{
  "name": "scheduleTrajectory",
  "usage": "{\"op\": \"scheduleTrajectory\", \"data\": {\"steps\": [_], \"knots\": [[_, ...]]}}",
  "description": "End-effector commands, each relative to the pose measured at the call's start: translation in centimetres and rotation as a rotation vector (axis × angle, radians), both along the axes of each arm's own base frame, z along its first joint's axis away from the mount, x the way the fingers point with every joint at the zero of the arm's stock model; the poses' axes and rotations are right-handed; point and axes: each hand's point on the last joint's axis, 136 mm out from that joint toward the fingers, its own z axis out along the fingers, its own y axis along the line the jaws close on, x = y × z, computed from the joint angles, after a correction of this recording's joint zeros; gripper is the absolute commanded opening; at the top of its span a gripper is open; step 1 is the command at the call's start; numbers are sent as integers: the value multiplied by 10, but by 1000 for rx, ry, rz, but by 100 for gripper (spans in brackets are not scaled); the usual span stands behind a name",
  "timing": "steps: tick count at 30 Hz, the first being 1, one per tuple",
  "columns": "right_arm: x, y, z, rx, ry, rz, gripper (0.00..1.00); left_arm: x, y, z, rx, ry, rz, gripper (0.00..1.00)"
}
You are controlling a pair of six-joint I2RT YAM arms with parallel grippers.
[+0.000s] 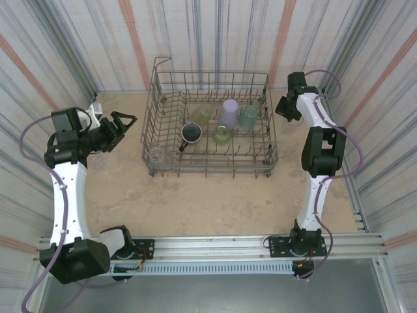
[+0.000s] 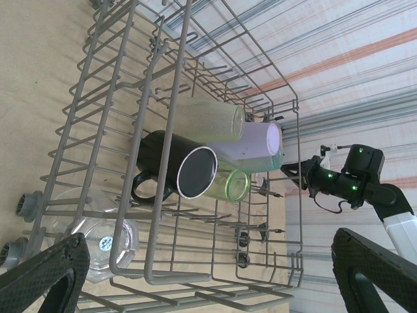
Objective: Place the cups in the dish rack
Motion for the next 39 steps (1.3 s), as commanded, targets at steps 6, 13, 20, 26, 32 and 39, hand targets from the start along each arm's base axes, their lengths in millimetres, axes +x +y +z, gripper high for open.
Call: {"op": "scheduleTrajectory", "data": {"steps": [6,13,20,26,32,39], "knots": [[-30,2,55,-5,-55,0,0,-4,1,15,19,-46,-10,99],[-56,14,108,6,-138,28,0,-12,-7,20,-7,-59,-48,99],[-83,29,151,17,-199,52,0,-19,-13,23,-32,-69,-66,99],[-98,55,189,43,-301,116,0,-22,-15,25,-50,-71,-70,99],[-101,94,230,127,-432,217,0,-19,-20,26,-51,-63,-59,99],[-104,142,268,281,-564,354,0,-4,-50,32,10,-54,-113,99]]}}
